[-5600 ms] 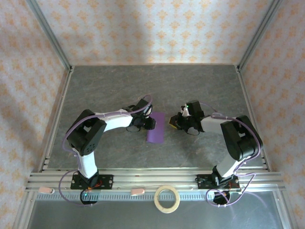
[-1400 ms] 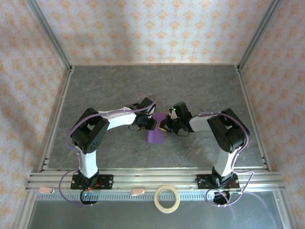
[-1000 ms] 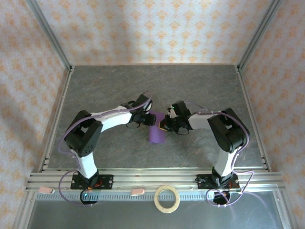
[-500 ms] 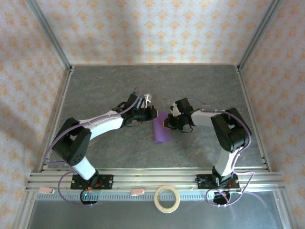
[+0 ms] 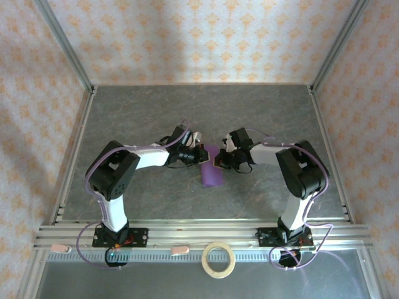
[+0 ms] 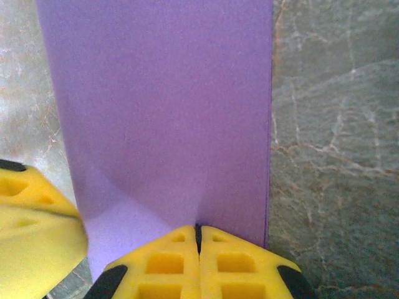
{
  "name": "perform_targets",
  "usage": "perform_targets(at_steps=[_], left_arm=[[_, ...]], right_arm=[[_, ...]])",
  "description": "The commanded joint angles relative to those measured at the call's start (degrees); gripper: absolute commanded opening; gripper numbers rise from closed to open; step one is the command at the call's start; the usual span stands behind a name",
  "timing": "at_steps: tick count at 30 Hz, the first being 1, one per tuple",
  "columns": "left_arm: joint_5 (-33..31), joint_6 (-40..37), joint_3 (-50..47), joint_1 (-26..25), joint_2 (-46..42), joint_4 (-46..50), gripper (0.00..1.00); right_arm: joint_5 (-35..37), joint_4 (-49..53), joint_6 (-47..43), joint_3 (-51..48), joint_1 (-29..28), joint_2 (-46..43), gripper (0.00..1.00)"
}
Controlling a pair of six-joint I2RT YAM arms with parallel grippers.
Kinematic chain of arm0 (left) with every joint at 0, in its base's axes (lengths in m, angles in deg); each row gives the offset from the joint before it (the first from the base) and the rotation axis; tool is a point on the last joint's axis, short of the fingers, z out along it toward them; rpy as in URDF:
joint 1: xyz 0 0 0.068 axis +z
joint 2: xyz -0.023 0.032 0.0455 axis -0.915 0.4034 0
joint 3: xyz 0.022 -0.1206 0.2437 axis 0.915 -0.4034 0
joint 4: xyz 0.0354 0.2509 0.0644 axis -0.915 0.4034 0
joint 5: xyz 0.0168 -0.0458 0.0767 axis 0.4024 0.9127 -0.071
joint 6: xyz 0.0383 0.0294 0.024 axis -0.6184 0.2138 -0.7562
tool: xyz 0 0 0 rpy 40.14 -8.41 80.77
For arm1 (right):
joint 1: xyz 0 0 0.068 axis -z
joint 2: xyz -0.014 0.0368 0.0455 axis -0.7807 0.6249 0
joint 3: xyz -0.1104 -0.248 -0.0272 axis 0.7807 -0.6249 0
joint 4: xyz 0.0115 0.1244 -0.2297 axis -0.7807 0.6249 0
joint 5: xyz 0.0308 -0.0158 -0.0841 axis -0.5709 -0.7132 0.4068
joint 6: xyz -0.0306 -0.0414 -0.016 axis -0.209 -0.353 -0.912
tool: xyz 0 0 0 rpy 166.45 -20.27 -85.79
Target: Fold a paper plane with a square sheet of paper (pick it up from the middle)
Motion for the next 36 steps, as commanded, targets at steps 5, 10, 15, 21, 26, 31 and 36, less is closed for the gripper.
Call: perform_targets(at_steps=[5, 10, 15, 21, 26, 31, 36], left_arm=[[-0.02, -5.11, -0.20, 1.52, 2.76, 4.21, 0.00], [-4.53, -9.55, -2.66, 3.19, 4.78, 8.53, 0.00], [-3.80, -11.54, -1.87, 4.02, 4.88, 9.03, 0.00], [1.52, -7.70, 4.30, 4.80, 0.55, 7.40, 0.00], [7.25, -8.23, 8.75, 5.44, 6.50, 8.11, 0.00], [7.06, -11.90, 10.44, 6.28, 10.91, 11.64, 0.00], [1.87, -15.36, 10.31, 8.49, 12.69, 14.65, 0.00]], right_arm=[[6.47, 7.24, 0.36, -2.72, 0.86, 2.40, 0.00], [6.49, 6.73, 0.67, -3.34, 0.88, 2.26, 0.00], [6.55, 6.10, 1.08, -4.12, 0.88, 2.18, 0.00], [6.72, 6.01, 1.31, -4.22, 0.87, 2.10, 0.00], [6.47, 5.66, 1.40, -4.14, 0.88, 2.38, 0.00], [6.38, 5.48, 1.48, -4.30, 0.86, 2.47, 0.00], [6.36, 5.15, 1.56, -4.65, 0.88, 2.50, 0.00]])
